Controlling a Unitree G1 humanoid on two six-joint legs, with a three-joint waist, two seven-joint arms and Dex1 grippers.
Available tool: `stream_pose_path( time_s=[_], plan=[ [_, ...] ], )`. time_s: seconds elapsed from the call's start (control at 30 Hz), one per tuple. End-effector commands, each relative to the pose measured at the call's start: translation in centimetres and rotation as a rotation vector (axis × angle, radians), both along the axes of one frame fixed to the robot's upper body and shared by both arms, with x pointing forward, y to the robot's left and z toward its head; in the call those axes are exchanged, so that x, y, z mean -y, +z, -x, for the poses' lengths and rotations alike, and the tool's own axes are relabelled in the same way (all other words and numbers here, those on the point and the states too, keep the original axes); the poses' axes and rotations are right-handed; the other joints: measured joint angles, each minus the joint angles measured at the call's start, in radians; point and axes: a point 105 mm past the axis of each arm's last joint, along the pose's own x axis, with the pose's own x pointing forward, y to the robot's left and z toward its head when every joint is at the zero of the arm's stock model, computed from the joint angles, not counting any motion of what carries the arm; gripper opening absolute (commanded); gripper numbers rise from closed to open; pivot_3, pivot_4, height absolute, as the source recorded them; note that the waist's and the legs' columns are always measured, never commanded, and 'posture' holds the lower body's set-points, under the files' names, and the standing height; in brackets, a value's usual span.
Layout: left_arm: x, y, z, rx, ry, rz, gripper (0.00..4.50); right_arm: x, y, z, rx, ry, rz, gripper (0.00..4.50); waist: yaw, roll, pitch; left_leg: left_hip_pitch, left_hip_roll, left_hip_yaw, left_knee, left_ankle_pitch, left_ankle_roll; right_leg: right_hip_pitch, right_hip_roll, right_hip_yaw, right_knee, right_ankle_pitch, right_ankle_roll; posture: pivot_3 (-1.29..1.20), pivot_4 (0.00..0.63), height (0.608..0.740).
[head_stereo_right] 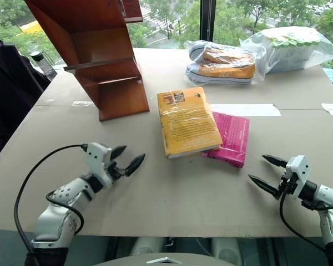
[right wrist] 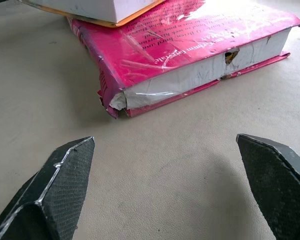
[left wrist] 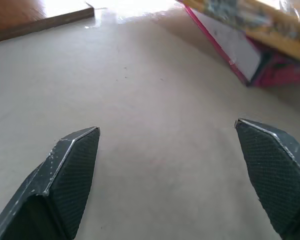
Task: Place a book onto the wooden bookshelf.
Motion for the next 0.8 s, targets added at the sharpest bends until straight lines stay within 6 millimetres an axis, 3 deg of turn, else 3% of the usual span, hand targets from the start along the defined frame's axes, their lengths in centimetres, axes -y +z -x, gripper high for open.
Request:
stream_pose_path(
  time_s=[0.03,0.3,0.43,0.6,0.7,0.8],
  plan=[
    [1.9,1.3,-1.1,-0.115,-0.083,0.235,4.46,-0.9,2.9,0.2,0.066,0.045,-0.022,4.50,0.000,-0.001,0.001,0.000,0.000,0.000,0.001,0.000,0.000,0.000,0.000,0.000,0.001,0.000,0.000,0.00,0.150,0.693],
    [6.6,2.6,-3.4,-0.368,-0.295,0.620,4.46,-4.0,8.0,0.9,0.088,0.163,-0.115,4.50,-0.004,-0.006,0.003,0.000,-0.002,-0.003,0.005,0.000,0.000,0.002,0.003,0.000,0.004,0.000,0.000,0.00,0.150,0.693],
    [7.3,0.6,-4.9,-0.505,-0.253,0.719,4.46,-5.9,9.2,1.5,0.092,0.210,-0.145,4.50,-0.002,-0.007,0.004,0.000,-0.002,-0.004,0.005,0.000,0.000,0.002,0.003,-0.001,0.004,0.000,0.000,0.00,0.150,0.693],
    [7.8,0.5,-5.8,-0.564,-0.267,0.860,4.46,-6.9,10.7,1.9,0.110,0.203,-0.194,4.50,0.003,-0.007,0.003,0.002,-0.003,-0.005,0.006,0.000,0.000,0.005,0.002,-0.002,0.004,0.000,0.000,0.00,0.150,0.693],
    [8.0,0.7,-5.9,-0.576,-0.285,0.878,3.62,-7.1,11.0,2.1,0.107,0.199,-0.204,4.50,0.002,-0.007,0.004,0.001,-0.003,-0.005,0.009,0.000,0.000,0.005,-0.001,-0.002,0.004,0.000,0.001,0.00,0.150,0.693],
    [8.3,1.1,-5.8,-0.577,-0.315,0.898,2.09,-7.5,11.3,2.2,0.104,0.203,-0.210,4.50,-0.001,-0.007,0.004,0.001,-0.003,-0.004,0.011,0.000,0.000,0.005,-0.001,-0.002,0.004,0.001,0.001,0.00,0.150,0.693]
  ],
)
